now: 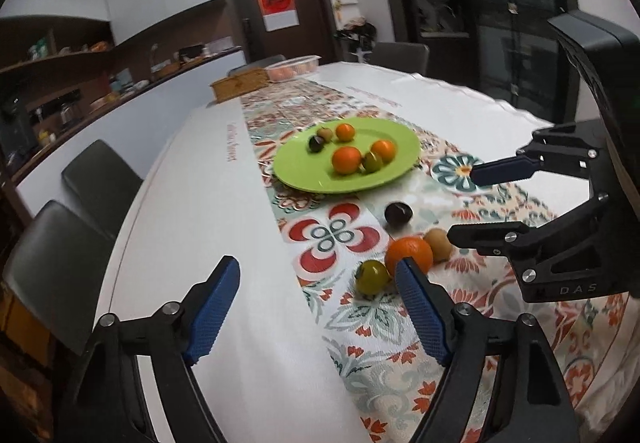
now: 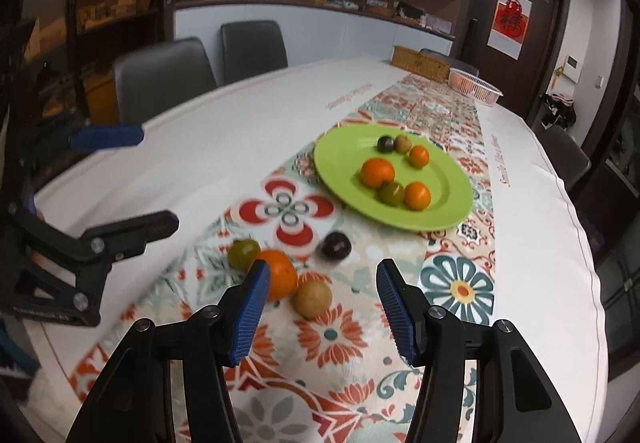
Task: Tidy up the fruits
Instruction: 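Move left tool to yellow-green tomato while right tool moves to another kiwi, then close left gripper on yellow-green tomato while right gripper closes on kiwi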
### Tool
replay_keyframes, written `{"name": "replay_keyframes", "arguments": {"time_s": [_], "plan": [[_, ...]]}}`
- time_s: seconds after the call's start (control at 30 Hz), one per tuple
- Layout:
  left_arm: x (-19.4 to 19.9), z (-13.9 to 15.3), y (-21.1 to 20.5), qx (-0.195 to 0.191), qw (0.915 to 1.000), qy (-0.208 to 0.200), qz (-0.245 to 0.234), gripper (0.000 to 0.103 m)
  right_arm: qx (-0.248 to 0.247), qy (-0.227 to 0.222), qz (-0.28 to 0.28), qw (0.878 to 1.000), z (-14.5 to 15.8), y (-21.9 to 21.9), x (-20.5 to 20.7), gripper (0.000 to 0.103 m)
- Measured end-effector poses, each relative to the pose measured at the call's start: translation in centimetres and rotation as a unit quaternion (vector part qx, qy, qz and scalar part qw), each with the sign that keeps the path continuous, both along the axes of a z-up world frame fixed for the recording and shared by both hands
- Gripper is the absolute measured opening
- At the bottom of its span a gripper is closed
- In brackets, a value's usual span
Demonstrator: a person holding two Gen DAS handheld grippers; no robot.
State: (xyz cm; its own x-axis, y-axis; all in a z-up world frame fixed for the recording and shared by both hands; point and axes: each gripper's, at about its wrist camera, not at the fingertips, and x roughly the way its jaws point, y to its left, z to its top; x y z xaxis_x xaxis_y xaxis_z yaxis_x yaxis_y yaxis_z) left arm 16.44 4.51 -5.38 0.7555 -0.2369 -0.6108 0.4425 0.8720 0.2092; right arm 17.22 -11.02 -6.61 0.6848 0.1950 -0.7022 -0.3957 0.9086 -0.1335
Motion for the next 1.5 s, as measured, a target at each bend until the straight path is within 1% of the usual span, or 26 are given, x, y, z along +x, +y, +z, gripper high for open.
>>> {"name": "replay_keyframes", "arguments": {"time_s": [0.13,0.27,0.37,0.43,0.5,0.67,0.77,0.9,0.97,1.03,1.07,1.17,1.23,1.43,1.5], "plan": [[0.6,-1.2,-0.6,0.014,0.9995,0.017,-0.024,0.072,-0.012,0.011,0.012,1.000,-1.1,0.3,0.1,0.056],[1.4,-2.4,-1.2,0.024,0.9979,0.039,-0.046,0.068,-0.020,0.029,0.016,0.999,-2.3,0.3,0.6,0.056],[2.1,-3.2,-1.5,0.020,0.9957,0.063,-0.065,0.062,-0.019,0.041,0.013,0.999,-3.2,0.0,1.0,0.056],[2.7,-3.7,-1.6,0.014,0.9934,0.083,-0.077,0.056,-0.017,0.048,0.015,0.999,-3.6,0.0,1.3,0.056],[3.1,-4.1,-1.8,0.016,0.9922,0.092,-0.082,0.052,-0.017,0.053,0.019,0.998,-4.0,0.1,1.6,0.055],[3.9,-4.7,-2.2,0.021,0.9893,0.107,-0.098,0.047,-0.017,0.066,0.027,0.997,-4.8,0.5,2.3,0.047],[4.5,-4.9,-2.4,0.022,0.9878,0.114,-0.103,0.047,-0.014,0.072,0.029,0.997,-5.1,0.5,2.8,0.045],[5.1,-5.0,-2.6,0.013,0.9858,0.127,-0.109,0.042,-0.010,0.074,0.031,0.997,-5.2,0.4,3.2,0.041],[5.3,-5.1,-2.8,0.009,0.9853,0.132,-0.108,0.038,-0.006,0.076,0.030,0.997,-5.2,0.3,3.4,0.037],[5.5,-5.2,-2.9,0.006,0.9843,0.141,-0.106,0.029,0.003,0.082,0.028,0.996,-5.2,0.2,3.5,0.031],[5.5,-5.2,-2.9,0.002,0.9839,0.145,-0.104,0.028,0.005,0.083,0.027,0.996,-5.2,0.0,3.6,0.030],[5.3,-5.1,-2.7,-0.005,0.9844,0.150,-0.091,0.028,0.010,0.084,0.021,0.996,-5.2,-0.3,3.6,0.030],[5.0,-4.7,-2.6,-0.019,0.9847,0.154,-0.079,0.028,0.018,0.084,0.015,0.996,-5.1,-0.6,3.5,0.030],[3.8,-3.2,-2.3,-0.049,0.9872,0.148,-0.035,0.028,0.039,0.074,0.006,0.996,-4.1,-1.2,2.5,0.030],[3.5,-2.8,-2.5,-0.051,0.9878,0.146,-0.021,0.028,0.047,0.072,0.004,0.996,-3.6,-1.5,2.1,0.030]]}}
